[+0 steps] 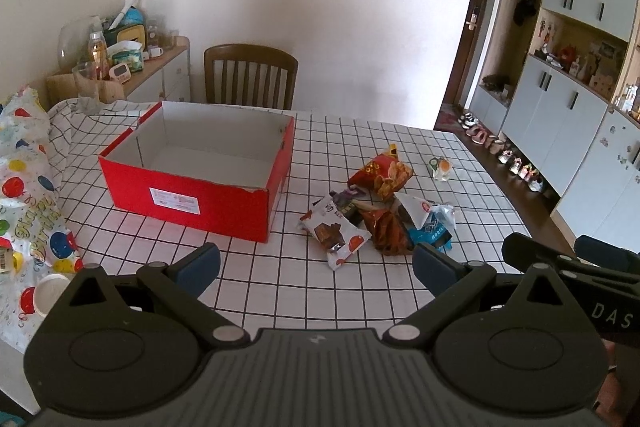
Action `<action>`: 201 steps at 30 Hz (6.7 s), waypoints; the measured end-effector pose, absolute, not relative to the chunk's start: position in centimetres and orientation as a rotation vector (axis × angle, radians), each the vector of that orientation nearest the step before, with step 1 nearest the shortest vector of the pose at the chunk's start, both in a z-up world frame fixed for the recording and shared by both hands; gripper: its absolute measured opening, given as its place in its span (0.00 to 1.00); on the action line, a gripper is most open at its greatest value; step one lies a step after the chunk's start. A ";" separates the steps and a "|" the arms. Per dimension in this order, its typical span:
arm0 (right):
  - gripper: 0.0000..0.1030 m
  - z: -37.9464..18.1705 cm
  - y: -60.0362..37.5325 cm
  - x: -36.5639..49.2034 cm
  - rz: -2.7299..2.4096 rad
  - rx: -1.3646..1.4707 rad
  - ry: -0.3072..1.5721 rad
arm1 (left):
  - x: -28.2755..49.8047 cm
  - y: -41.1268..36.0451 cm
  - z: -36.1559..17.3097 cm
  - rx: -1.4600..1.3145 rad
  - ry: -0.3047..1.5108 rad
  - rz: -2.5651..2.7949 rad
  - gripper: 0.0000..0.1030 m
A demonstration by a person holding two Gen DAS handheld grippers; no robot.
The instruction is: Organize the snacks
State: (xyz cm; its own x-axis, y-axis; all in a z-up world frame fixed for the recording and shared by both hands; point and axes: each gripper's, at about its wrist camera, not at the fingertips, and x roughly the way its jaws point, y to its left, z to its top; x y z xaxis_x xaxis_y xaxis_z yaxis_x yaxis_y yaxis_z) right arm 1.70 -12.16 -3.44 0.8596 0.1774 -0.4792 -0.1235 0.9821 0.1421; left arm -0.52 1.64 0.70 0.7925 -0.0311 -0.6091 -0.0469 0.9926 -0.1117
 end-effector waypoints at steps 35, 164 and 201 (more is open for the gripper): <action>1.00 -2.7 -8.9 5.1 0.054 0.116 0.468 | 5.7 5.4 1.0 -0.106 0.619 -0.124 1.00; 0.36 -8.8 -14.2 21.7 0.356 0.129 0.998 | 19.2 3.9 -6.3 -0.282 1.059 0.025 0.49; 0.36 -7.8 12.9 29.7 0.462 -0.116 0.924 | 29.3 28.1 -4.6 -0.164 0.996 0.061 0.49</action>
